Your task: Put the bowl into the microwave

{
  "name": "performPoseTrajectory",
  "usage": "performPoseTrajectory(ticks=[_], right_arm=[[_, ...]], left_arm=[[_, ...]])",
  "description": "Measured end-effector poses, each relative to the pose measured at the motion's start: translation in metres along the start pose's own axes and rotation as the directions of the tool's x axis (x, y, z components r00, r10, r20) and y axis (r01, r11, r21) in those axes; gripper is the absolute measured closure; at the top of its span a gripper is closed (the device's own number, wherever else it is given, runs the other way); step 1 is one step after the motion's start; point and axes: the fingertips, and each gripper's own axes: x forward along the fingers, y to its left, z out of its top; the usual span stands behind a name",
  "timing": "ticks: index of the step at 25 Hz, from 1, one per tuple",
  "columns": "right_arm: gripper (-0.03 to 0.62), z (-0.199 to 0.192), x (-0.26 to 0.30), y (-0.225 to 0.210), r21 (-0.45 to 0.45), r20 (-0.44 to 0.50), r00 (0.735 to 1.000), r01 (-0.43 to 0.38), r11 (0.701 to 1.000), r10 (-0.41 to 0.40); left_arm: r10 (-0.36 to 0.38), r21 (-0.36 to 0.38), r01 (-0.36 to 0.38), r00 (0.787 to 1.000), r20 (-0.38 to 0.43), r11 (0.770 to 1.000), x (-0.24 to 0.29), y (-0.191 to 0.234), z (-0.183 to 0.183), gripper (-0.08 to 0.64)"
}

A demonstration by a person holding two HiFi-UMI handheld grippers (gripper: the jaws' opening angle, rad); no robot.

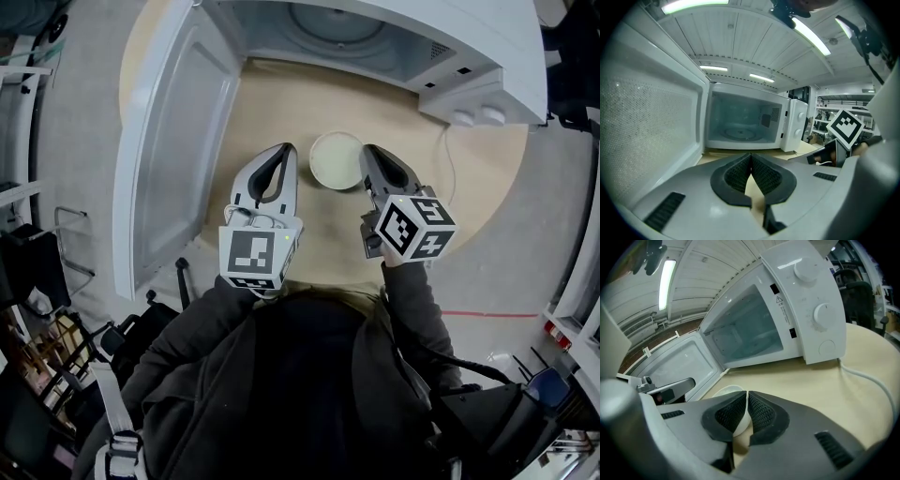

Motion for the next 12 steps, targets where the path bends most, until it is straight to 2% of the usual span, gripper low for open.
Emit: performPoseTrajectory(ticks=[12], right_arm=[[0.572,0.025,0.003,0.011,-0.007,0.025,1.0,0.011,1.0,-0.01]], left_arm=[[0.006,0.018,-0.006,1.0,0.006,1.0,-0.003,-0.002,0.018,0.551]])
